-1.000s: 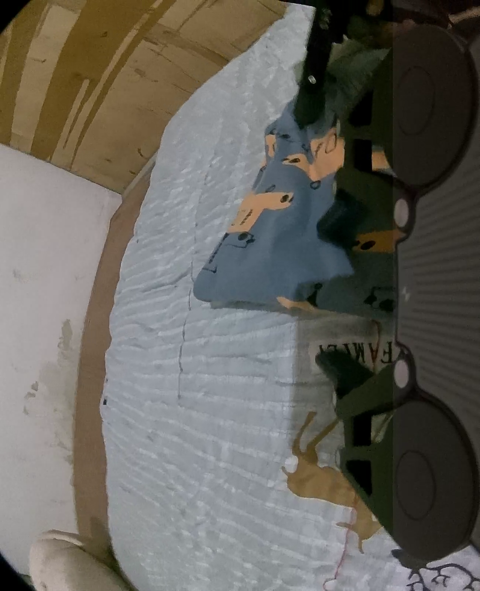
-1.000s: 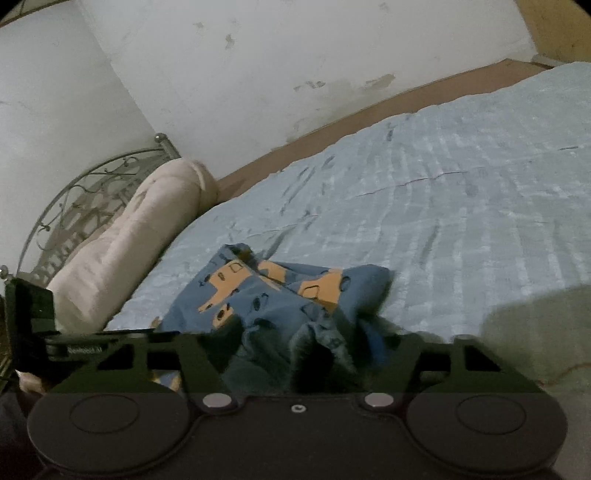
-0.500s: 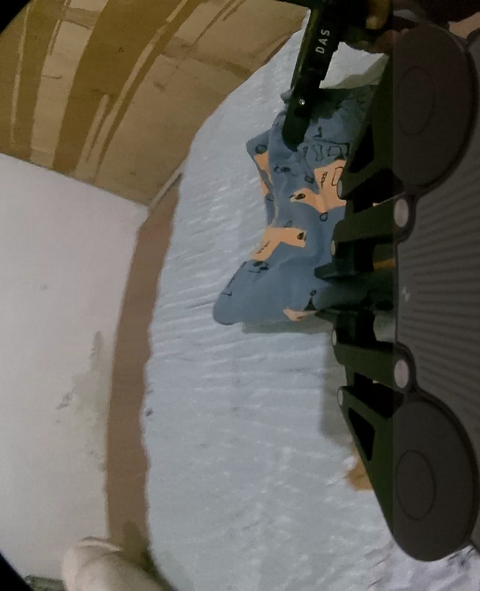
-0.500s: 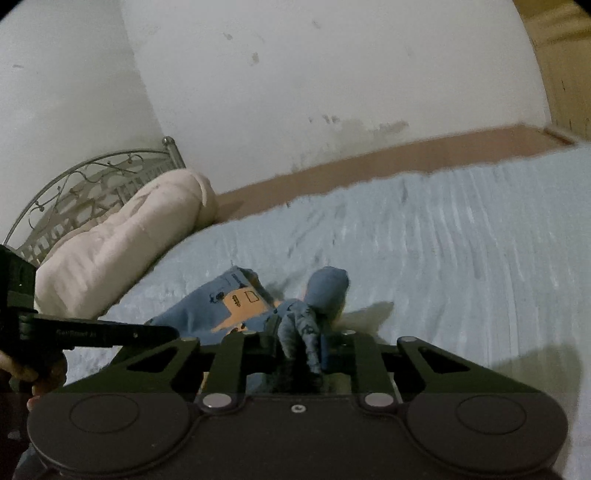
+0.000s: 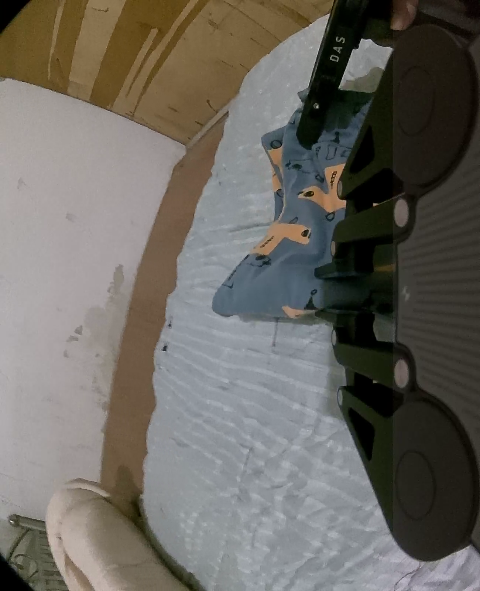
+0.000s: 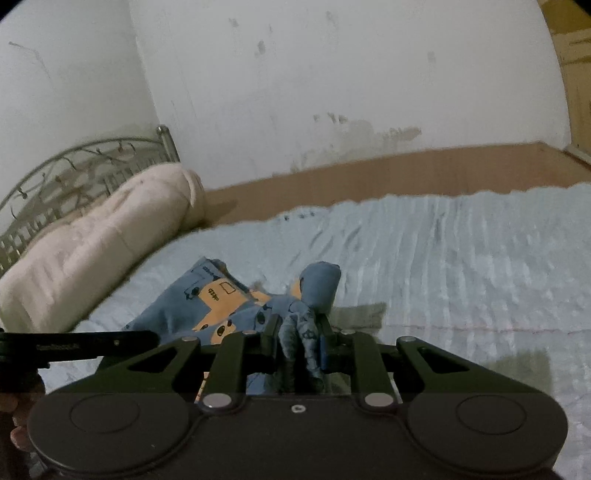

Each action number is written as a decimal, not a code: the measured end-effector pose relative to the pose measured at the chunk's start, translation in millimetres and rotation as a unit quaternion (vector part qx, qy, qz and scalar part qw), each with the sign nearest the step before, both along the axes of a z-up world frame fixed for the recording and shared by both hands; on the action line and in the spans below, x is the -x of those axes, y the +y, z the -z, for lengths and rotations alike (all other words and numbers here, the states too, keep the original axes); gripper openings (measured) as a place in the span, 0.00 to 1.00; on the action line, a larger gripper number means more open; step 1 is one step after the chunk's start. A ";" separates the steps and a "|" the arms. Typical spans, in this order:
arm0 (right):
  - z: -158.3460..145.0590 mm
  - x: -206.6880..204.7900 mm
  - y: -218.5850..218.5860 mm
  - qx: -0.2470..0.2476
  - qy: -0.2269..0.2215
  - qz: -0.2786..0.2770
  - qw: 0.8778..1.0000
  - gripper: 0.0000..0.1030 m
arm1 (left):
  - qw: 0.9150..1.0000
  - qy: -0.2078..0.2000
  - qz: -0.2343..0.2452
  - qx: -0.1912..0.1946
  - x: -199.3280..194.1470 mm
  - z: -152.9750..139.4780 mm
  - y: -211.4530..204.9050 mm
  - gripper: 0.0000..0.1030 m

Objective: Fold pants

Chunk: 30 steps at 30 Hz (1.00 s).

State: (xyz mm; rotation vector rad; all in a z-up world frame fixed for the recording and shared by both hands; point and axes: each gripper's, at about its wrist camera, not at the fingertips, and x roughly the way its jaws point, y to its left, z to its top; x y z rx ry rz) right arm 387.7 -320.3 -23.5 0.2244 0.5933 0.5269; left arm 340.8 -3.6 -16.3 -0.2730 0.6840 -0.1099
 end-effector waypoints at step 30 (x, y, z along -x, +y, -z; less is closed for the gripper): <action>-87.1 204.7 -2.3 0.049 -0.147 0.102 0.983 0.99 | 0.989 -0.122 -0.020 -0.085 185.9 -88.1 -15.2 0.99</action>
